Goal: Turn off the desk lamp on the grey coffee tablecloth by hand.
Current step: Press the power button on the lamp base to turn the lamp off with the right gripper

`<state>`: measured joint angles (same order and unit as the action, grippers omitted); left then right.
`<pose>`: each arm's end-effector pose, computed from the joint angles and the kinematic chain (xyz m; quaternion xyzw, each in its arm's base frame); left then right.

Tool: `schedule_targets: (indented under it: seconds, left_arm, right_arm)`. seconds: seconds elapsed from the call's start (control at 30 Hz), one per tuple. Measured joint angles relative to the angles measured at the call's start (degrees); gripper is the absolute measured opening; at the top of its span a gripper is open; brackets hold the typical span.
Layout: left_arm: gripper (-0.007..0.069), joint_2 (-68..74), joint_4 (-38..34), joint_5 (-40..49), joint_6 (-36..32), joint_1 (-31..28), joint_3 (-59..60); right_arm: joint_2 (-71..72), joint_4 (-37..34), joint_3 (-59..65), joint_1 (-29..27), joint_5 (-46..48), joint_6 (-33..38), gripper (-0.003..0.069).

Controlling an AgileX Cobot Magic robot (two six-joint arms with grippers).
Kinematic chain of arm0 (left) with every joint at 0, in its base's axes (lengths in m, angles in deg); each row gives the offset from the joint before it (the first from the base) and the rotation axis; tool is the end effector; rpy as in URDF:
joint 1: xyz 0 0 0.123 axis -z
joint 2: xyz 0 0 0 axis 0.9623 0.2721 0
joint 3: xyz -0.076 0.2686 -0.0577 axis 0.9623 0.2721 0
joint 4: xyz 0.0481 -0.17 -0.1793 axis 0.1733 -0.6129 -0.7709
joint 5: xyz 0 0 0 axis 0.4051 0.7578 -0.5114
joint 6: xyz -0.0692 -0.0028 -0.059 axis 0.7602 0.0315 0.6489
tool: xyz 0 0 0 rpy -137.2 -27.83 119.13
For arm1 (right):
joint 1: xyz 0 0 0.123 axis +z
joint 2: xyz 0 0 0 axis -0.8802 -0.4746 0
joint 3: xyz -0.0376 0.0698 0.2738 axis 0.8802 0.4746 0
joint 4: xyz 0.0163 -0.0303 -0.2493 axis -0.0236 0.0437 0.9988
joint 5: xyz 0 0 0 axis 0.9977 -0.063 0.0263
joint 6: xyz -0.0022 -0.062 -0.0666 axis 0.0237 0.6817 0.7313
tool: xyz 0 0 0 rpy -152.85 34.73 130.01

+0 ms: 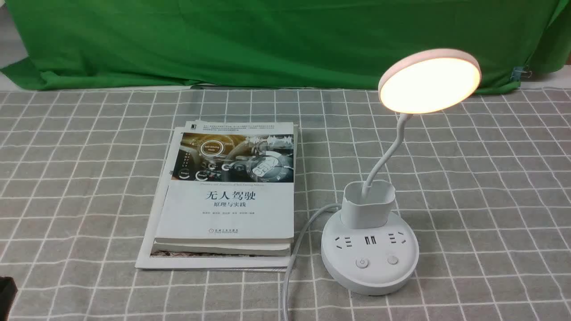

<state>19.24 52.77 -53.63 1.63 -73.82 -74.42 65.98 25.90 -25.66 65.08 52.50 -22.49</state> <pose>0.0554 -0.0006 0.1892 0.0542 0.7574 0.0403 0.6495 0.0559 0.0053 0.1918 -0.0763 0.7472 -0.0132 0.6600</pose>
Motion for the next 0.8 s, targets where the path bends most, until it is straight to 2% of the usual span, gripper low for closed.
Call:
schedule_targets:
  seconds: [0.23, 0.6, 0.8]
  left_arm:
    - [0.0001, 0.0, 0.0, 0.0, 0.0, 0.0, 0.0]
    - [0.0001, 0.0, 0.0, 0.0, 0.0, 0.0, 0.0]
    - [0.0001, 0.0, 0.0, 0.0, 0.0, 0.0, 0.0]
  right_arm:
    - [0.0, 0.0, 0.0, 0.0, -2.08, 0.05, 0.0237]
    - [0.0, 0.0, 0.0, 0.0, -12.96, -0.02, 0.0237]
    - [0.0, 0.0, 0.0, 0.0, -13.71, 0.04, 0.0237]
